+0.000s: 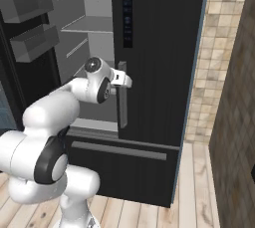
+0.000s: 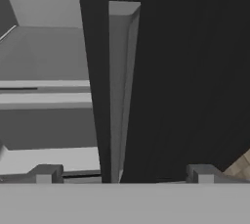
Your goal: Take the lemon wedge from the fridge and place it on the plate with fish on the dining counter.
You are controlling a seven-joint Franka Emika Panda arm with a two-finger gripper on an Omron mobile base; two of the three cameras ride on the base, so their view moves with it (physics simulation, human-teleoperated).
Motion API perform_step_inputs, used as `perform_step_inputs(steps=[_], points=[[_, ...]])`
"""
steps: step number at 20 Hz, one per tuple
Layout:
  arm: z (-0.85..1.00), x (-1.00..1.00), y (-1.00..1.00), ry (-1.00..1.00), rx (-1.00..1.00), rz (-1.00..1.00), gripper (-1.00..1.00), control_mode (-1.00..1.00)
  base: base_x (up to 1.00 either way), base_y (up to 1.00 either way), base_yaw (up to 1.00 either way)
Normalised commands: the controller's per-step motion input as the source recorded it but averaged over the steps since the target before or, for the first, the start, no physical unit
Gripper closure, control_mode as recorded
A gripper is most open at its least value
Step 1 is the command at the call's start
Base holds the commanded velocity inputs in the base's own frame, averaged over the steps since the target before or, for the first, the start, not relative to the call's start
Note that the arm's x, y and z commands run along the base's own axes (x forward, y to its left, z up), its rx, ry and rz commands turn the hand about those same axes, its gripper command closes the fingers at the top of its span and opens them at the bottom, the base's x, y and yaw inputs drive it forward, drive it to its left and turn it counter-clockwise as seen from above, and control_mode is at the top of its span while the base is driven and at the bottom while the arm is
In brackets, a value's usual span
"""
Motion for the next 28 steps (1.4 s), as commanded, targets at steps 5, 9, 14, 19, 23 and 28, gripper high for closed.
perform_step_inputs(steps=[5,9,14,19,23,28], points=[[-0.36,0.32,0.00,0.00,0.01,0.00,-1.00,-1.00,0.00,0.00,0.00],[-0.25,0.40,0.00,-0.02,0.01,0.00,-1.00,-1.00,0.00,0.00,0.00],[-0.12,0.56,0.00,-0.05,0.01,0.00,-1.00,-1.00,0.00,0.00,0.00],[-0.12,0.66,0.00,-0.06,0.02,0.00,-1.00,-1.00,0.00,0.00,0.00],[-0.08,0.58,0.00,-0.02,0.01,0.00,-1.00,-1.00,0.00,0.00,0.00],[-0.09,0.56,-0.05,0.00,0.00,0.00,-1.00,-1.00,0.00,0.00,0.00]])
